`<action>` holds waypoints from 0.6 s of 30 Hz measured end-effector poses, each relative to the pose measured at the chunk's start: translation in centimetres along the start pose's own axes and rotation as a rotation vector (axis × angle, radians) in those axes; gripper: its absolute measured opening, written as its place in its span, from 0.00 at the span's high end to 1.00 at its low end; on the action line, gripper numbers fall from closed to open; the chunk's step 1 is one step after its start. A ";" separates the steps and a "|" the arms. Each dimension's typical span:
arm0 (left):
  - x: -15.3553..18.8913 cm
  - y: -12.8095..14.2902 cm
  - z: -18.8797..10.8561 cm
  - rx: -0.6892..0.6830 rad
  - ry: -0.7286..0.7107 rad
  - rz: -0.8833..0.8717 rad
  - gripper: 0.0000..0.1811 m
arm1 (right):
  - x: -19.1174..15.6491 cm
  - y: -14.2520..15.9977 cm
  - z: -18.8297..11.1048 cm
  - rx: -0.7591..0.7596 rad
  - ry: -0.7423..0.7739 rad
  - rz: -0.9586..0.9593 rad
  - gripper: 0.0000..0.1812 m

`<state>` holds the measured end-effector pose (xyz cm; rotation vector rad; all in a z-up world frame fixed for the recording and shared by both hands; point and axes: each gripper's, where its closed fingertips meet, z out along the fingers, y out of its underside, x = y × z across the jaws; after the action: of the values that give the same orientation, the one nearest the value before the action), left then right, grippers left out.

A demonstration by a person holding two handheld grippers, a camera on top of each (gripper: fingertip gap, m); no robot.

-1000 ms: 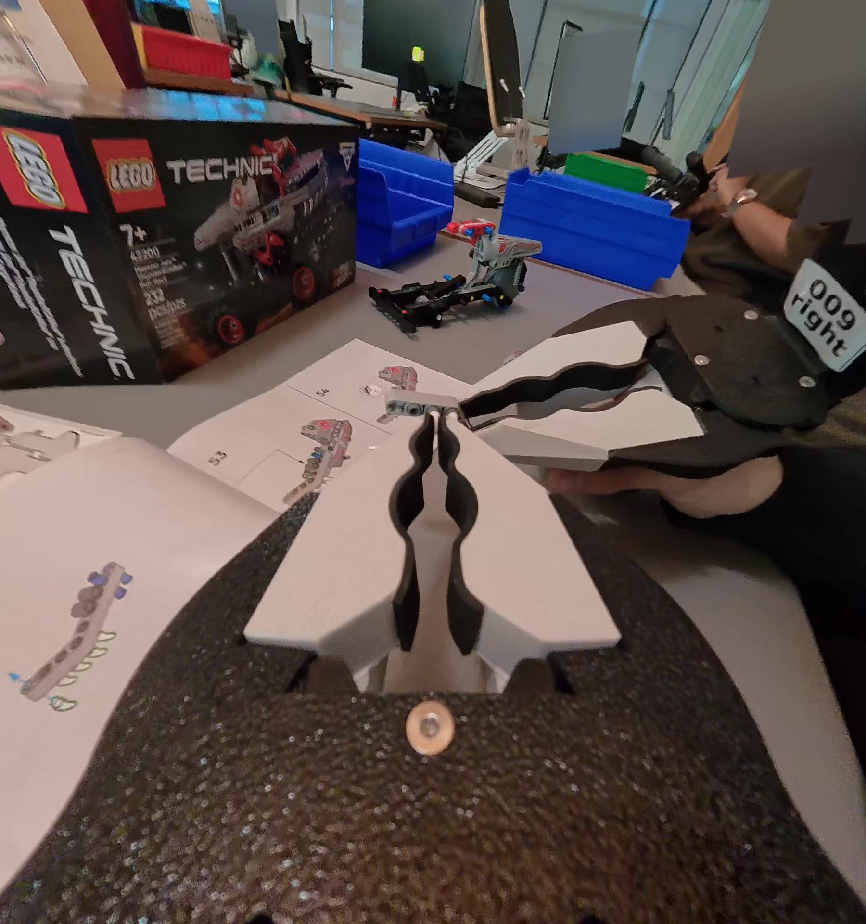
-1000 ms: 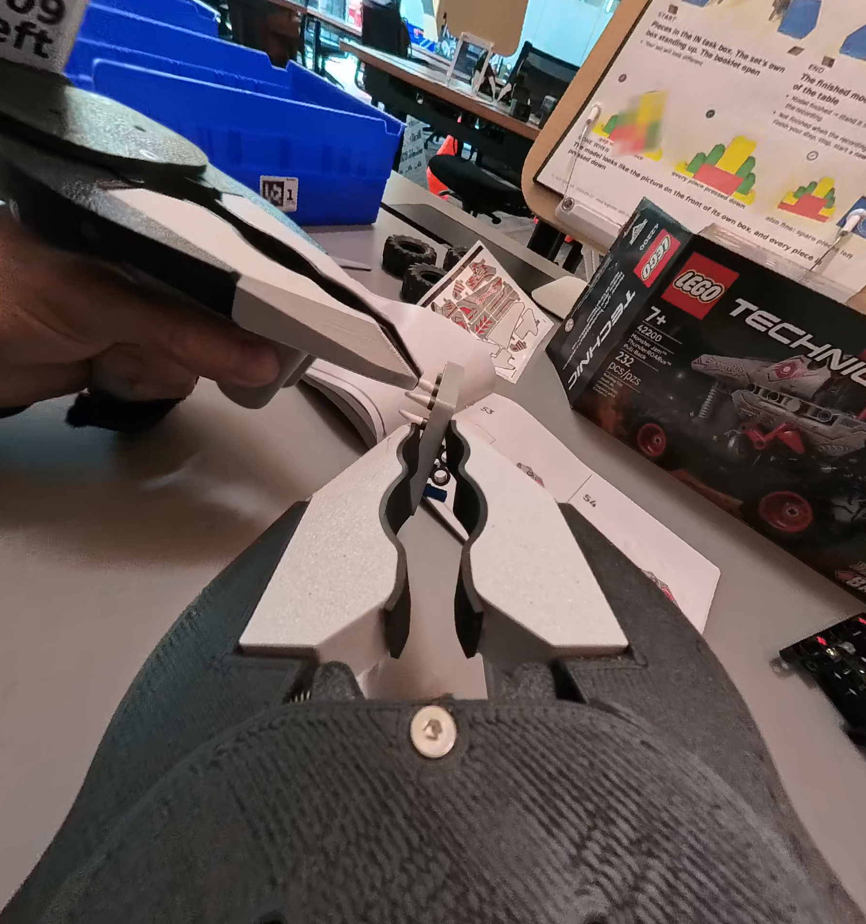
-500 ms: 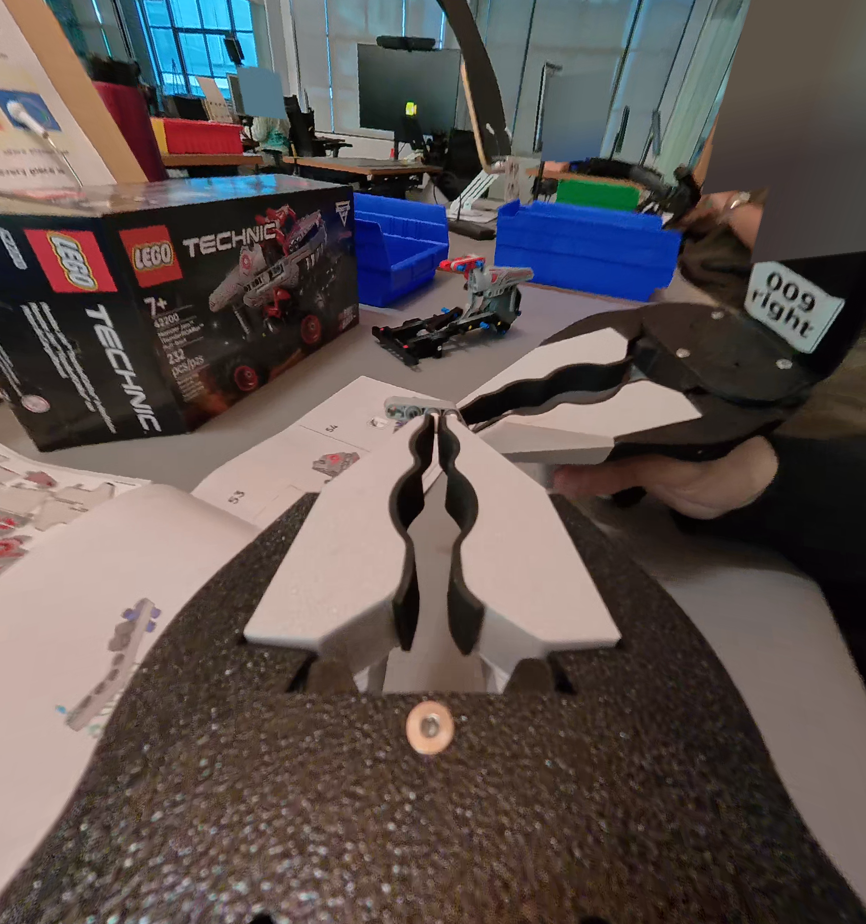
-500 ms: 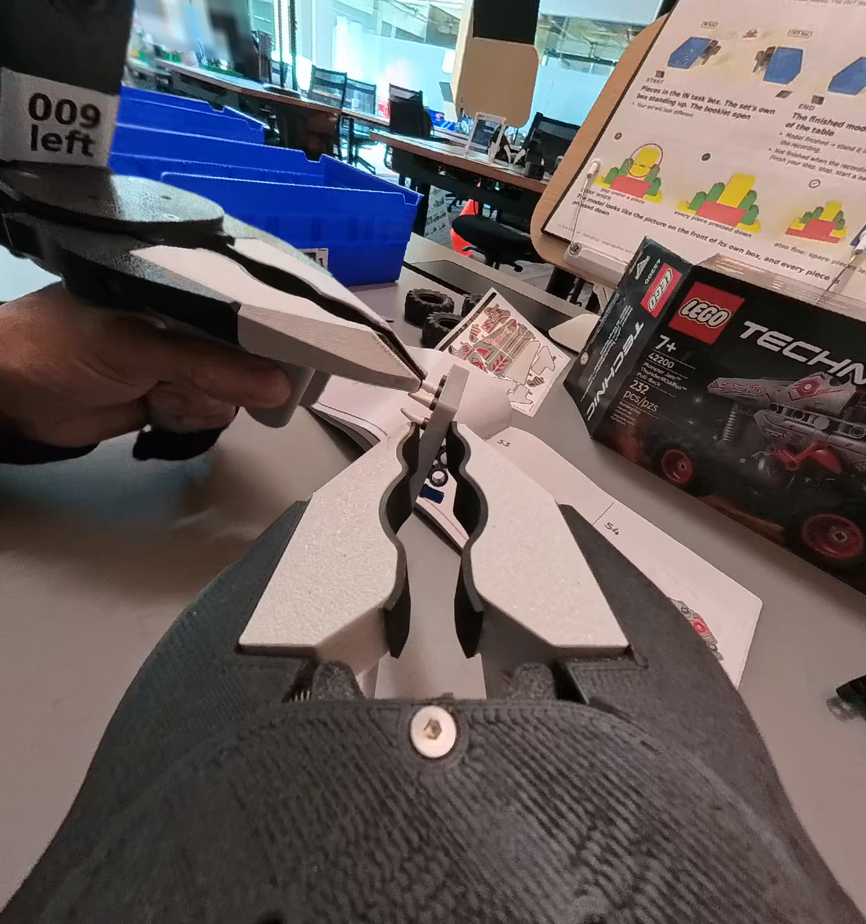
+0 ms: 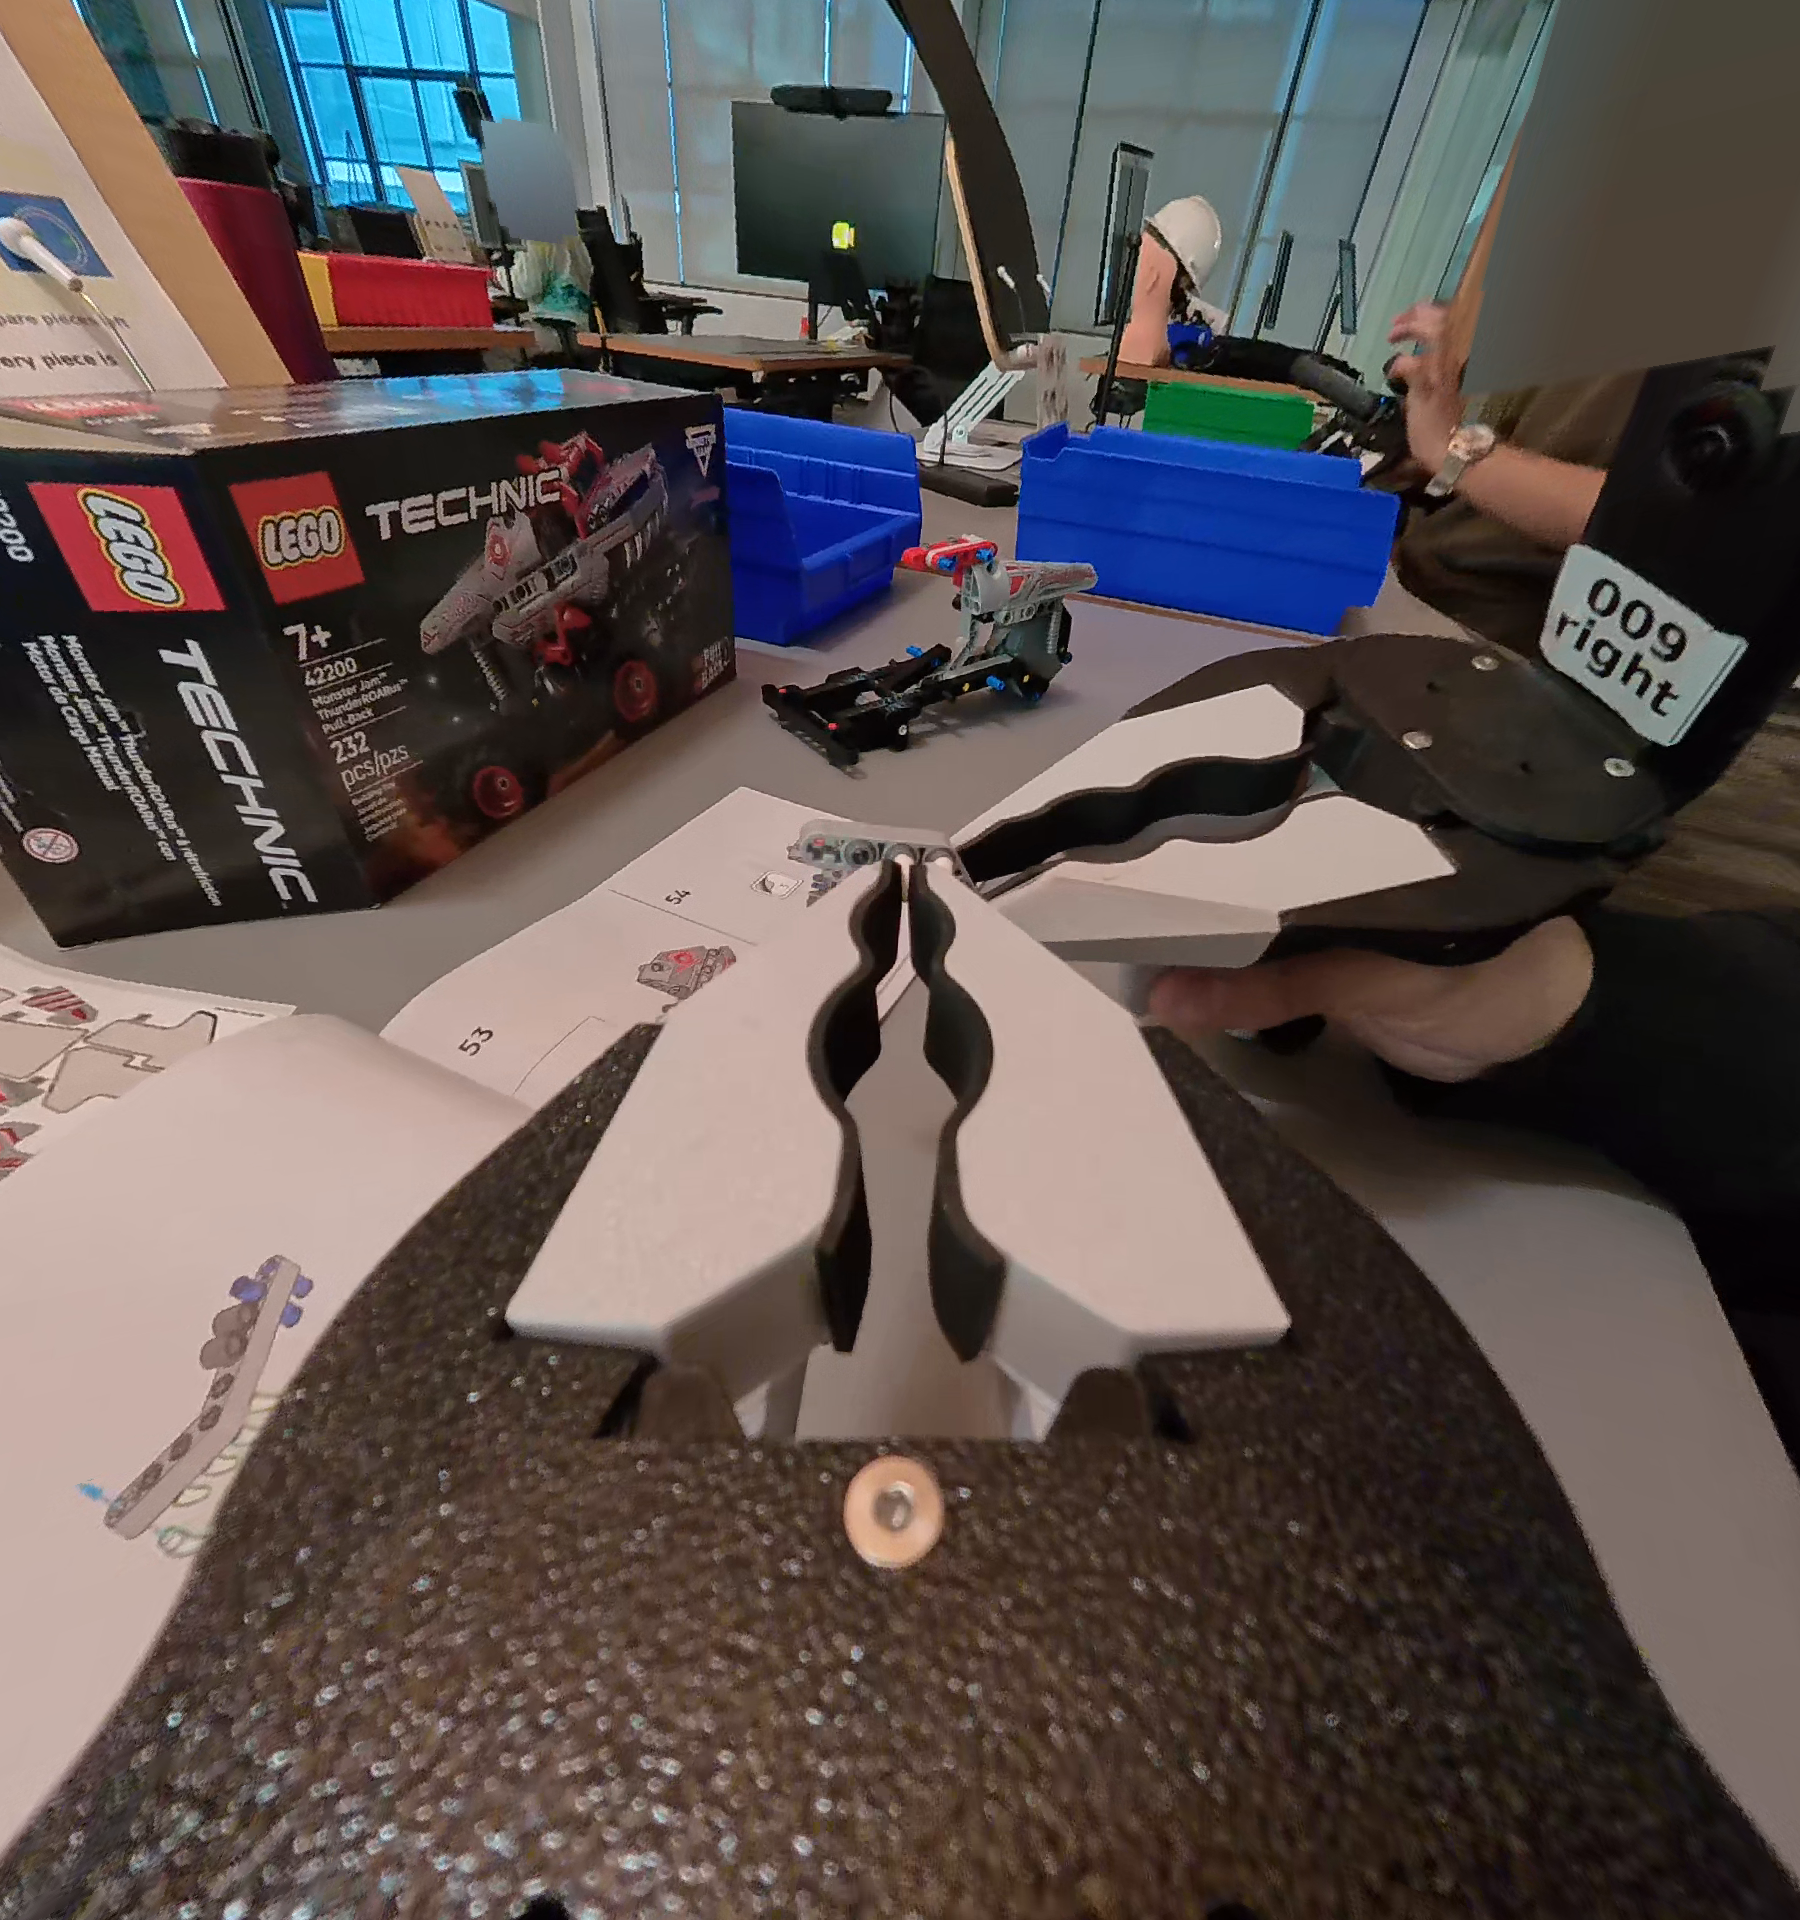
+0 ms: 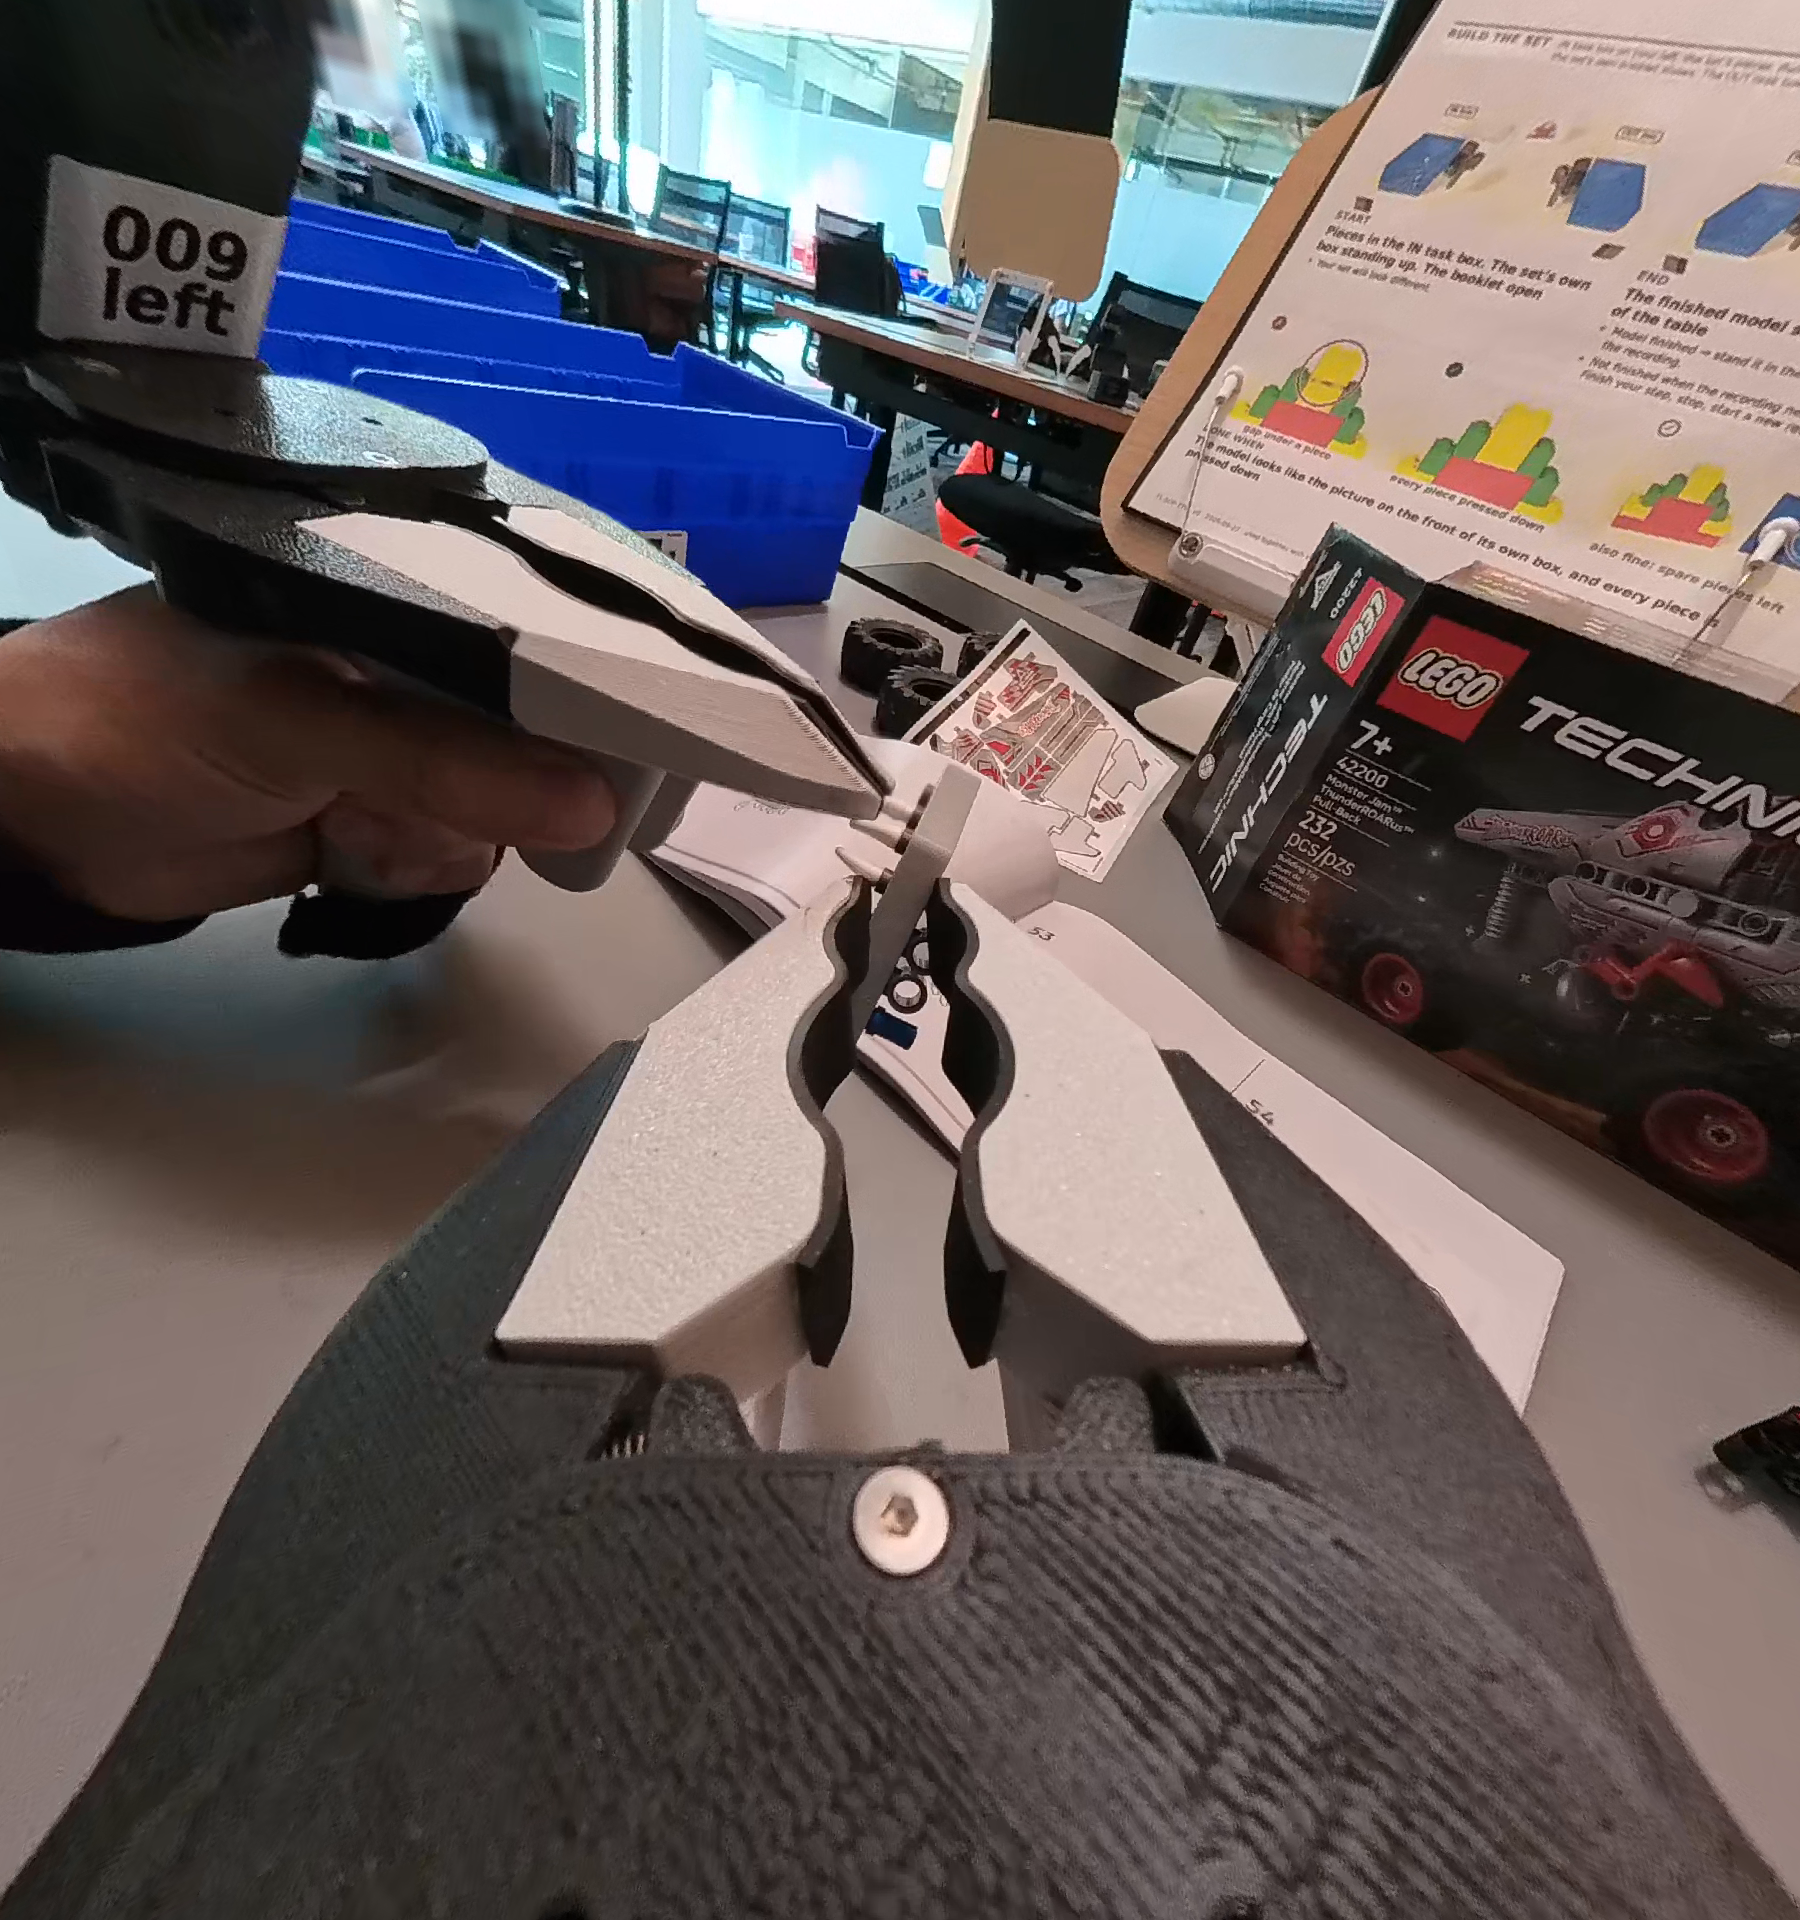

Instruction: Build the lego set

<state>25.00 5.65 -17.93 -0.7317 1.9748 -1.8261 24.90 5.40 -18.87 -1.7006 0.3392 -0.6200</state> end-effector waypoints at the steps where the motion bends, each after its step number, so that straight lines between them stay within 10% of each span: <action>1: 0.0 0.0 0.0 0.005 0.003 -0.016 1.00 | 0.0 0.0 0.0 0.001 0.001 -0.002 0.95; 18: -0.2 0.5 0.1 0.015 0.063 -0.176 1.00 | 0.0 0.4 0.2 -0.068 0.065 -0.230 0.94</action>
<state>25.19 5.72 -18.48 -0.8786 1.9887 -1.9855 25.03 5.47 -19.28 -1.8017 0.2134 -0.8426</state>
